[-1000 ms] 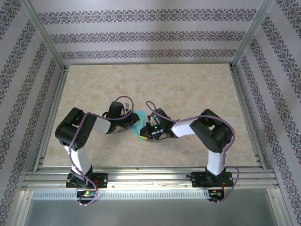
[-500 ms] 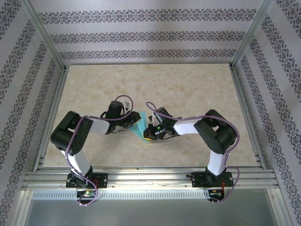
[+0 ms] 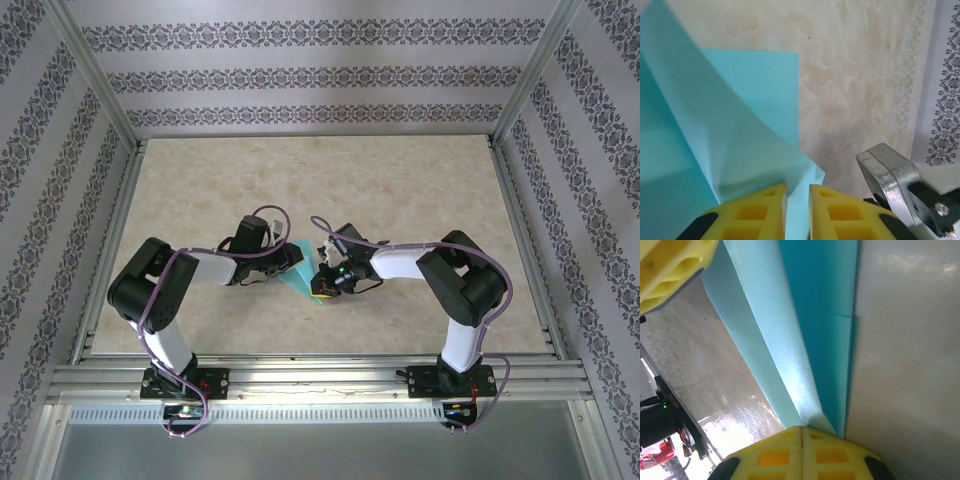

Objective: Fold a paper plane with a square sheet of paper (pick it up from the middle)
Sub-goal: Fourth fold the wing at the center of the table.

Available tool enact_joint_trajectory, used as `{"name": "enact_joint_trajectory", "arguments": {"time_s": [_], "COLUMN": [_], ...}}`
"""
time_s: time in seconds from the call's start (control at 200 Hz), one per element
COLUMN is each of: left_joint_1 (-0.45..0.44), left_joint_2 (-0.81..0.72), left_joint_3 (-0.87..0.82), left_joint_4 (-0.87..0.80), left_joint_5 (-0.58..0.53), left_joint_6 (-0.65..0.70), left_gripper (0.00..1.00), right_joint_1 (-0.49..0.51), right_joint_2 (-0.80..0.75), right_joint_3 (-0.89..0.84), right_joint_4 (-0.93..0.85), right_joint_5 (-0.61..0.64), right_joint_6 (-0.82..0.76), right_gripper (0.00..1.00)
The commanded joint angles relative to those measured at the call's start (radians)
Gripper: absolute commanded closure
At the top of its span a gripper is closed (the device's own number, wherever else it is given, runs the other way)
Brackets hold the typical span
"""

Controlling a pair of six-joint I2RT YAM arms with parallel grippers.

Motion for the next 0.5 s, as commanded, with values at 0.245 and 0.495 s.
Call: {"name": "enact_joint_trajectory", "arguments": {"time_s": [0.245,0.495], "left_joint_1": [-0.010,-0.010], "left_joint_2": [0.100,0.108], "left_joint_3": [0.049,0.027], "left_joint_4": [-0.008,-0.051], "left_joint_5": [0.011,-0.013], "left_joint_6": [0.029,0.042], "left_gripper": [0.80,0.84], "right_joint_1": [-0.011,-0.023], "right_joint_2": [0.021,-0.025], "right_joint_3": [-0.034,-0.037], "right_joint_4": [-0.125,-0.076], "right_joint_5": [0.050,0.026], "right_joint_6": [-0.027,0.007], "right_gripper": [1.00,1.00]}}
